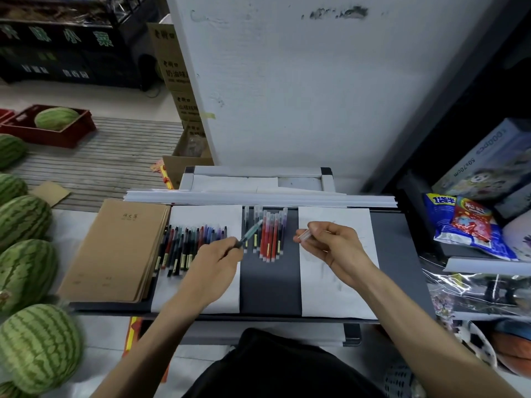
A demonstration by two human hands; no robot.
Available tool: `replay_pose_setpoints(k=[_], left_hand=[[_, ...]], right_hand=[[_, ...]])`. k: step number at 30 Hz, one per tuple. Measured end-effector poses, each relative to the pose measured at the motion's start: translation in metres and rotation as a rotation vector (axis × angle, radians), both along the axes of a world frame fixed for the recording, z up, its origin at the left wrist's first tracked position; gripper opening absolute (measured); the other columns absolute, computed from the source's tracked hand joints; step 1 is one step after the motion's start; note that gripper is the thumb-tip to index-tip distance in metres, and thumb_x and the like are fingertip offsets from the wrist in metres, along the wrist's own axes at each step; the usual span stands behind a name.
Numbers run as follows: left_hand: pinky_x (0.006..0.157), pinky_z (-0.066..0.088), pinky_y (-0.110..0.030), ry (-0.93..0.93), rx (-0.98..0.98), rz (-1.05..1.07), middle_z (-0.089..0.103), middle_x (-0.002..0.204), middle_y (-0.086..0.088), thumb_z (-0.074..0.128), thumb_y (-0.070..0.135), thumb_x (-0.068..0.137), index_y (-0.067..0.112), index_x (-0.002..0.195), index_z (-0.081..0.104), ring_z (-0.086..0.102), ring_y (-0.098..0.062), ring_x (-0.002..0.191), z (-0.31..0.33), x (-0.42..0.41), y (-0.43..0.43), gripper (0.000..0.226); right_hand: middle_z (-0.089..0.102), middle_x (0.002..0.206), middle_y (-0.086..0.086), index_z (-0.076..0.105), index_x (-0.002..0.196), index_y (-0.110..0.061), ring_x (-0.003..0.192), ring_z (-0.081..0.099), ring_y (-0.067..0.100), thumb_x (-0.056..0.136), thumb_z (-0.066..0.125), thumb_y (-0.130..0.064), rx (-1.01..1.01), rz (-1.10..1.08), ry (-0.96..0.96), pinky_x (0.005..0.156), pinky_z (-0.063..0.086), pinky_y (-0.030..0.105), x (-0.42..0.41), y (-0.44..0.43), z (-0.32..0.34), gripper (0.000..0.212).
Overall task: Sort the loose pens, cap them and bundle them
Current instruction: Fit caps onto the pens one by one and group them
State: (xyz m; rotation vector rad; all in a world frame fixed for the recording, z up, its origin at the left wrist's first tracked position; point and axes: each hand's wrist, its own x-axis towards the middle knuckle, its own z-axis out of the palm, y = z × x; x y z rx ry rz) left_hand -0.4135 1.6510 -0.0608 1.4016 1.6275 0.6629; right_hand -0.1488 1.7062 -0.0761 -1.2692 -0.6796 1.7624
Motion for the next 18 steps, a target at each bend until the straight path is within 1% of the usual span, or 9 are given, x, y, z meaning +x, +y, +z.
replay_pose_setpoints(k=[2,3,5,7,9,11,13,15,18], left_hand=[[0.058,0.029,-0.040,-0.003,0.059,-0.068,0.042,0.062,-0.005,0.045,0.043,0.086,0.009,0.076,0.049,0.034,-0.015,0.057,0.013,0.007,-0.007,0.036],[0.057,0.029,-0.038,-0.010,0.090,-0.093,0.041,0.061,-0.005,0.046,0.047,0.088,0.012,0.074,0.049,0.034,-0.014,0.056,0.019,0.011,-0.010,0.038],[0.054,0.030,-0.032,-0.010,0.158,-0.138,0.041,0.060,-0.005,0.048,0.058,0.095,0.013,0.076,0.050,0.034,-0.012,0.054,0.027,0.016,-0.015,0.048],[0.052,0.030,-0.029,0.008,0.211,-0.169,0.040,0.058,0.000,0.046,0.063,0.100,0.017,0.079,0.054,0.034,-0.009,0.051,0.031,0.018,-0.018,0.051],[0.051,0.029,-0.028,0.053,0.245,-0.195,0.040,0.058,0.001,0.045,0.060,0.104,0.021,0.085,0.058,0.035,-0.011,0.050,0.034,0.017,-0.017,0.045],[0.050,0.029,-0.028,0.124,0.267,-0.224,0.045,0.060,-0.003,0.046,0.057,0.105,0.025,0.087,0.060,0.039,-0.018,0.051,0.036,0.015,-0.016,0.039],[0.051,0.031,-0.030,0.197,0.282,-0.254,0.048,0.062,-0.005,0.046,0.057,0.104,0.025,0.086,0.058,0.044,-0.024,0.054,0.037,0.011,-0.016,0.038],[0.051,0.032,-0.029,0.236,0.288,-0.270,0.049,0.062,-0.003,0.045,0.058,0.104,0.025,0.085,0.057,0.047,-0.023,0.054,0.039,0.009,-0.016,0.040],[0.053,0.036,-0.032,0.290,0.297,-0.287,0.050,0.061,-0.001,0.041,0.063,0.102,0.025,0.085,0.057,0.049,-0.020,0.053,0.043,0.007,-0.016,0.045]], right_hand=[[0.077,0.104,0.024,0.073,0.099,0.000,0.098,0.077,0.031,0.101,0.064,-0.013,-0.018,0.014,0.050,0.076,0.062,0.026,-0.008,-0.009,0.015,0.016],[0.077,0.101,0.021,0.074,0.097,-0.001,0.093,0.077,0.030,0.099,0.065,-0.016,-0.026,0.024,0.067,0.074,0.062,0.025,-0.011,-0.013,0.021,0.017],[0.074,0.091,0.016,0.072,0.102,-0.002,0.081,0.074,0.028,0.098,0.067,-0.022,-0.029,0.058,0.104,0.069,0.061,0.026,-0.017,-0.019,0.032,0.021],[0.068,0.086,0.013,0.071,0.108,-0.002,0.073,0.067,0.024,0.097,0.067,-0.025,0.004,0.108,0.121,0.070,0.058,0.027,-0.020,-0.023,0.039,0.025],[0.064,0.083,0.010,0.073,0.110,-0.001,0.071,0.060,0.021,0.098,0.064,-0.020,0.087,0.162,0.101,0.073,0.054,0.028,-0.020,-0.025,0.044,0.024],[0.064,0.082,0.007,0.074,0.115,0.000,0.073,0.058,0.019,0.100,0.061,-0.009,0.200,0.213,0.032,0.072,0.052,0.026,-0.018,-0.026,0.047,0.022],[0.068,0.080,0.005,0.077,0.117,-0.005,0.074,0.059,0.017,0.100,0.062,-0.002,0.317,0.250,-0.112,0.072,0.050,0.023,-0.015,-0.027,0.051,0.023],[0.073,0.078,-0.002,0.079,0.113,-0.011,0.072,0.062,0.010,0.098,0.066,-0.001,0.399,0.280,-0.243,0.072,0.051,0.018,-0.012,-0.026,0.056,0.023],[0.075,0.075,-0.003,0.081,0.104,-0.014,0.068,0.065,0.004,0.094,0.071,0.001,0.433,0.319,-0.323,0.069,0.050,0.014,-0.011,-0.027,0.060,0.020]])
